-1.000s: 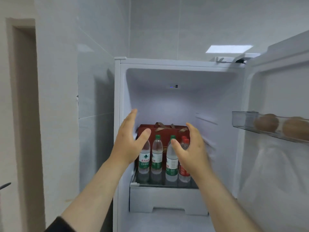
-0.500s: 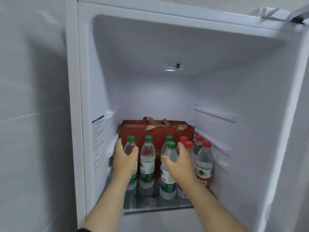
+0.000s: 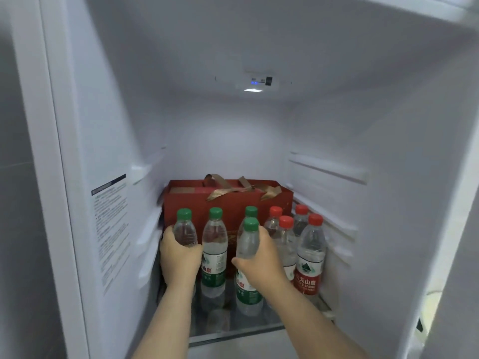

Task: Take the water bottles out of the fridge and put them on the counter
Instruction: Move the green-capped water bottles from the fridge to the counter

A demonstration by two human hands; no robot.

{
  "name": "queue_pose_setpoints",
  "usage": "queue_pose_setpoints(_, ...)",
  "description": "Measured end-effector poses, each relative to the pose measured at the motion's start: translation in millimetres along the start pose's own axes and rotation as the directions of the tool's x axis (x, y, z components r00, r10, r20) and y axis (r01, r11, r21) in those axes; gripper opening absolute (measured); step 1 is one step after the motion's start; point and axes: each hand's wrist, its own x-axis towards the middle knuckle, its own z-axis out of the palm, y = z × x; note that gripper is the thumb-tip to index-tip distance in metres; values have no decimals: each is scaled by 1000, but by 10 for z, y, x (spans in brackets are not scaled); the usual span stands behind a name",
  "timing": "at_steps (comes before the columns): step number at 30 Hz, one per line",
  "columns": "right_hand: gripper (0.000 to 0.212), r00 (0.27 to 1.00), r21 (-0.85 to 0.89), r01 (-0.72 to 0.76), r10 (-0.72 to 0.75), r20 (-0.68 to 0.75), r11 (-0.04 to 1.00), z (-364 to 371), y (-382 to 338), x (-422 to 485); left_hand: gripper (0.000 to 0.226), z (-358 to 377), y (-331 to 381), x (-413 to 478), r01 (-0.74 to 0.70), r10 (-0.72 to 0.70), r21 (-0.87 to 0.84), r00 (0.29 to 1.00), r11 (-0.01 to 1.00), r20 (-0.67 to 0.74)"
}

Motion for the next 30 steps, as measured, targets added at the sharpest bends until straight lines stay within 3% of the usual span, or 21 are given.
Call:
queue_pose_setpoints(2,93,999,-45,5,-7,-42,999,65,64,-77,57,-16,-103,-75,8,-8,-13,1000,1000,-1)
queue_pose_setpoints(4,95,997,-61,13,-18,-79,998,83,62,-117,55,-21,-156,-120,16,-16,-8,1000,1000,-5)
queue_pose_setpoints(9,93,993,-24,39,-41,-115,999,62,25,-216,50,-118,-83,-287,-16,16,-14,1000,1000,2)
queue_pose_setpoints(16,76,967,159,220,-194,-164,962,-445,-295,-596,60,-587,553,-630,-210,210,44,978,977,-5)
queue_pose_setpoints(21,88,962,170,263,-245,-122,950,-926,-721,-1145,59,-1063,1132,-1162,-319,319,-19,945,948,65)
queue_pose_setpoints(25,80,947,124,315,-302,-112,941,-1413,-902,-1779,61,-1448,1425,-1676,-370,378,-84,919,925,114)
queue_pose_setpoints(30,74,944,88,316,-304,-128,945,-1975,-981,-2605,59,-1730,1655,-2247,-335,390,-213,862,918,323)
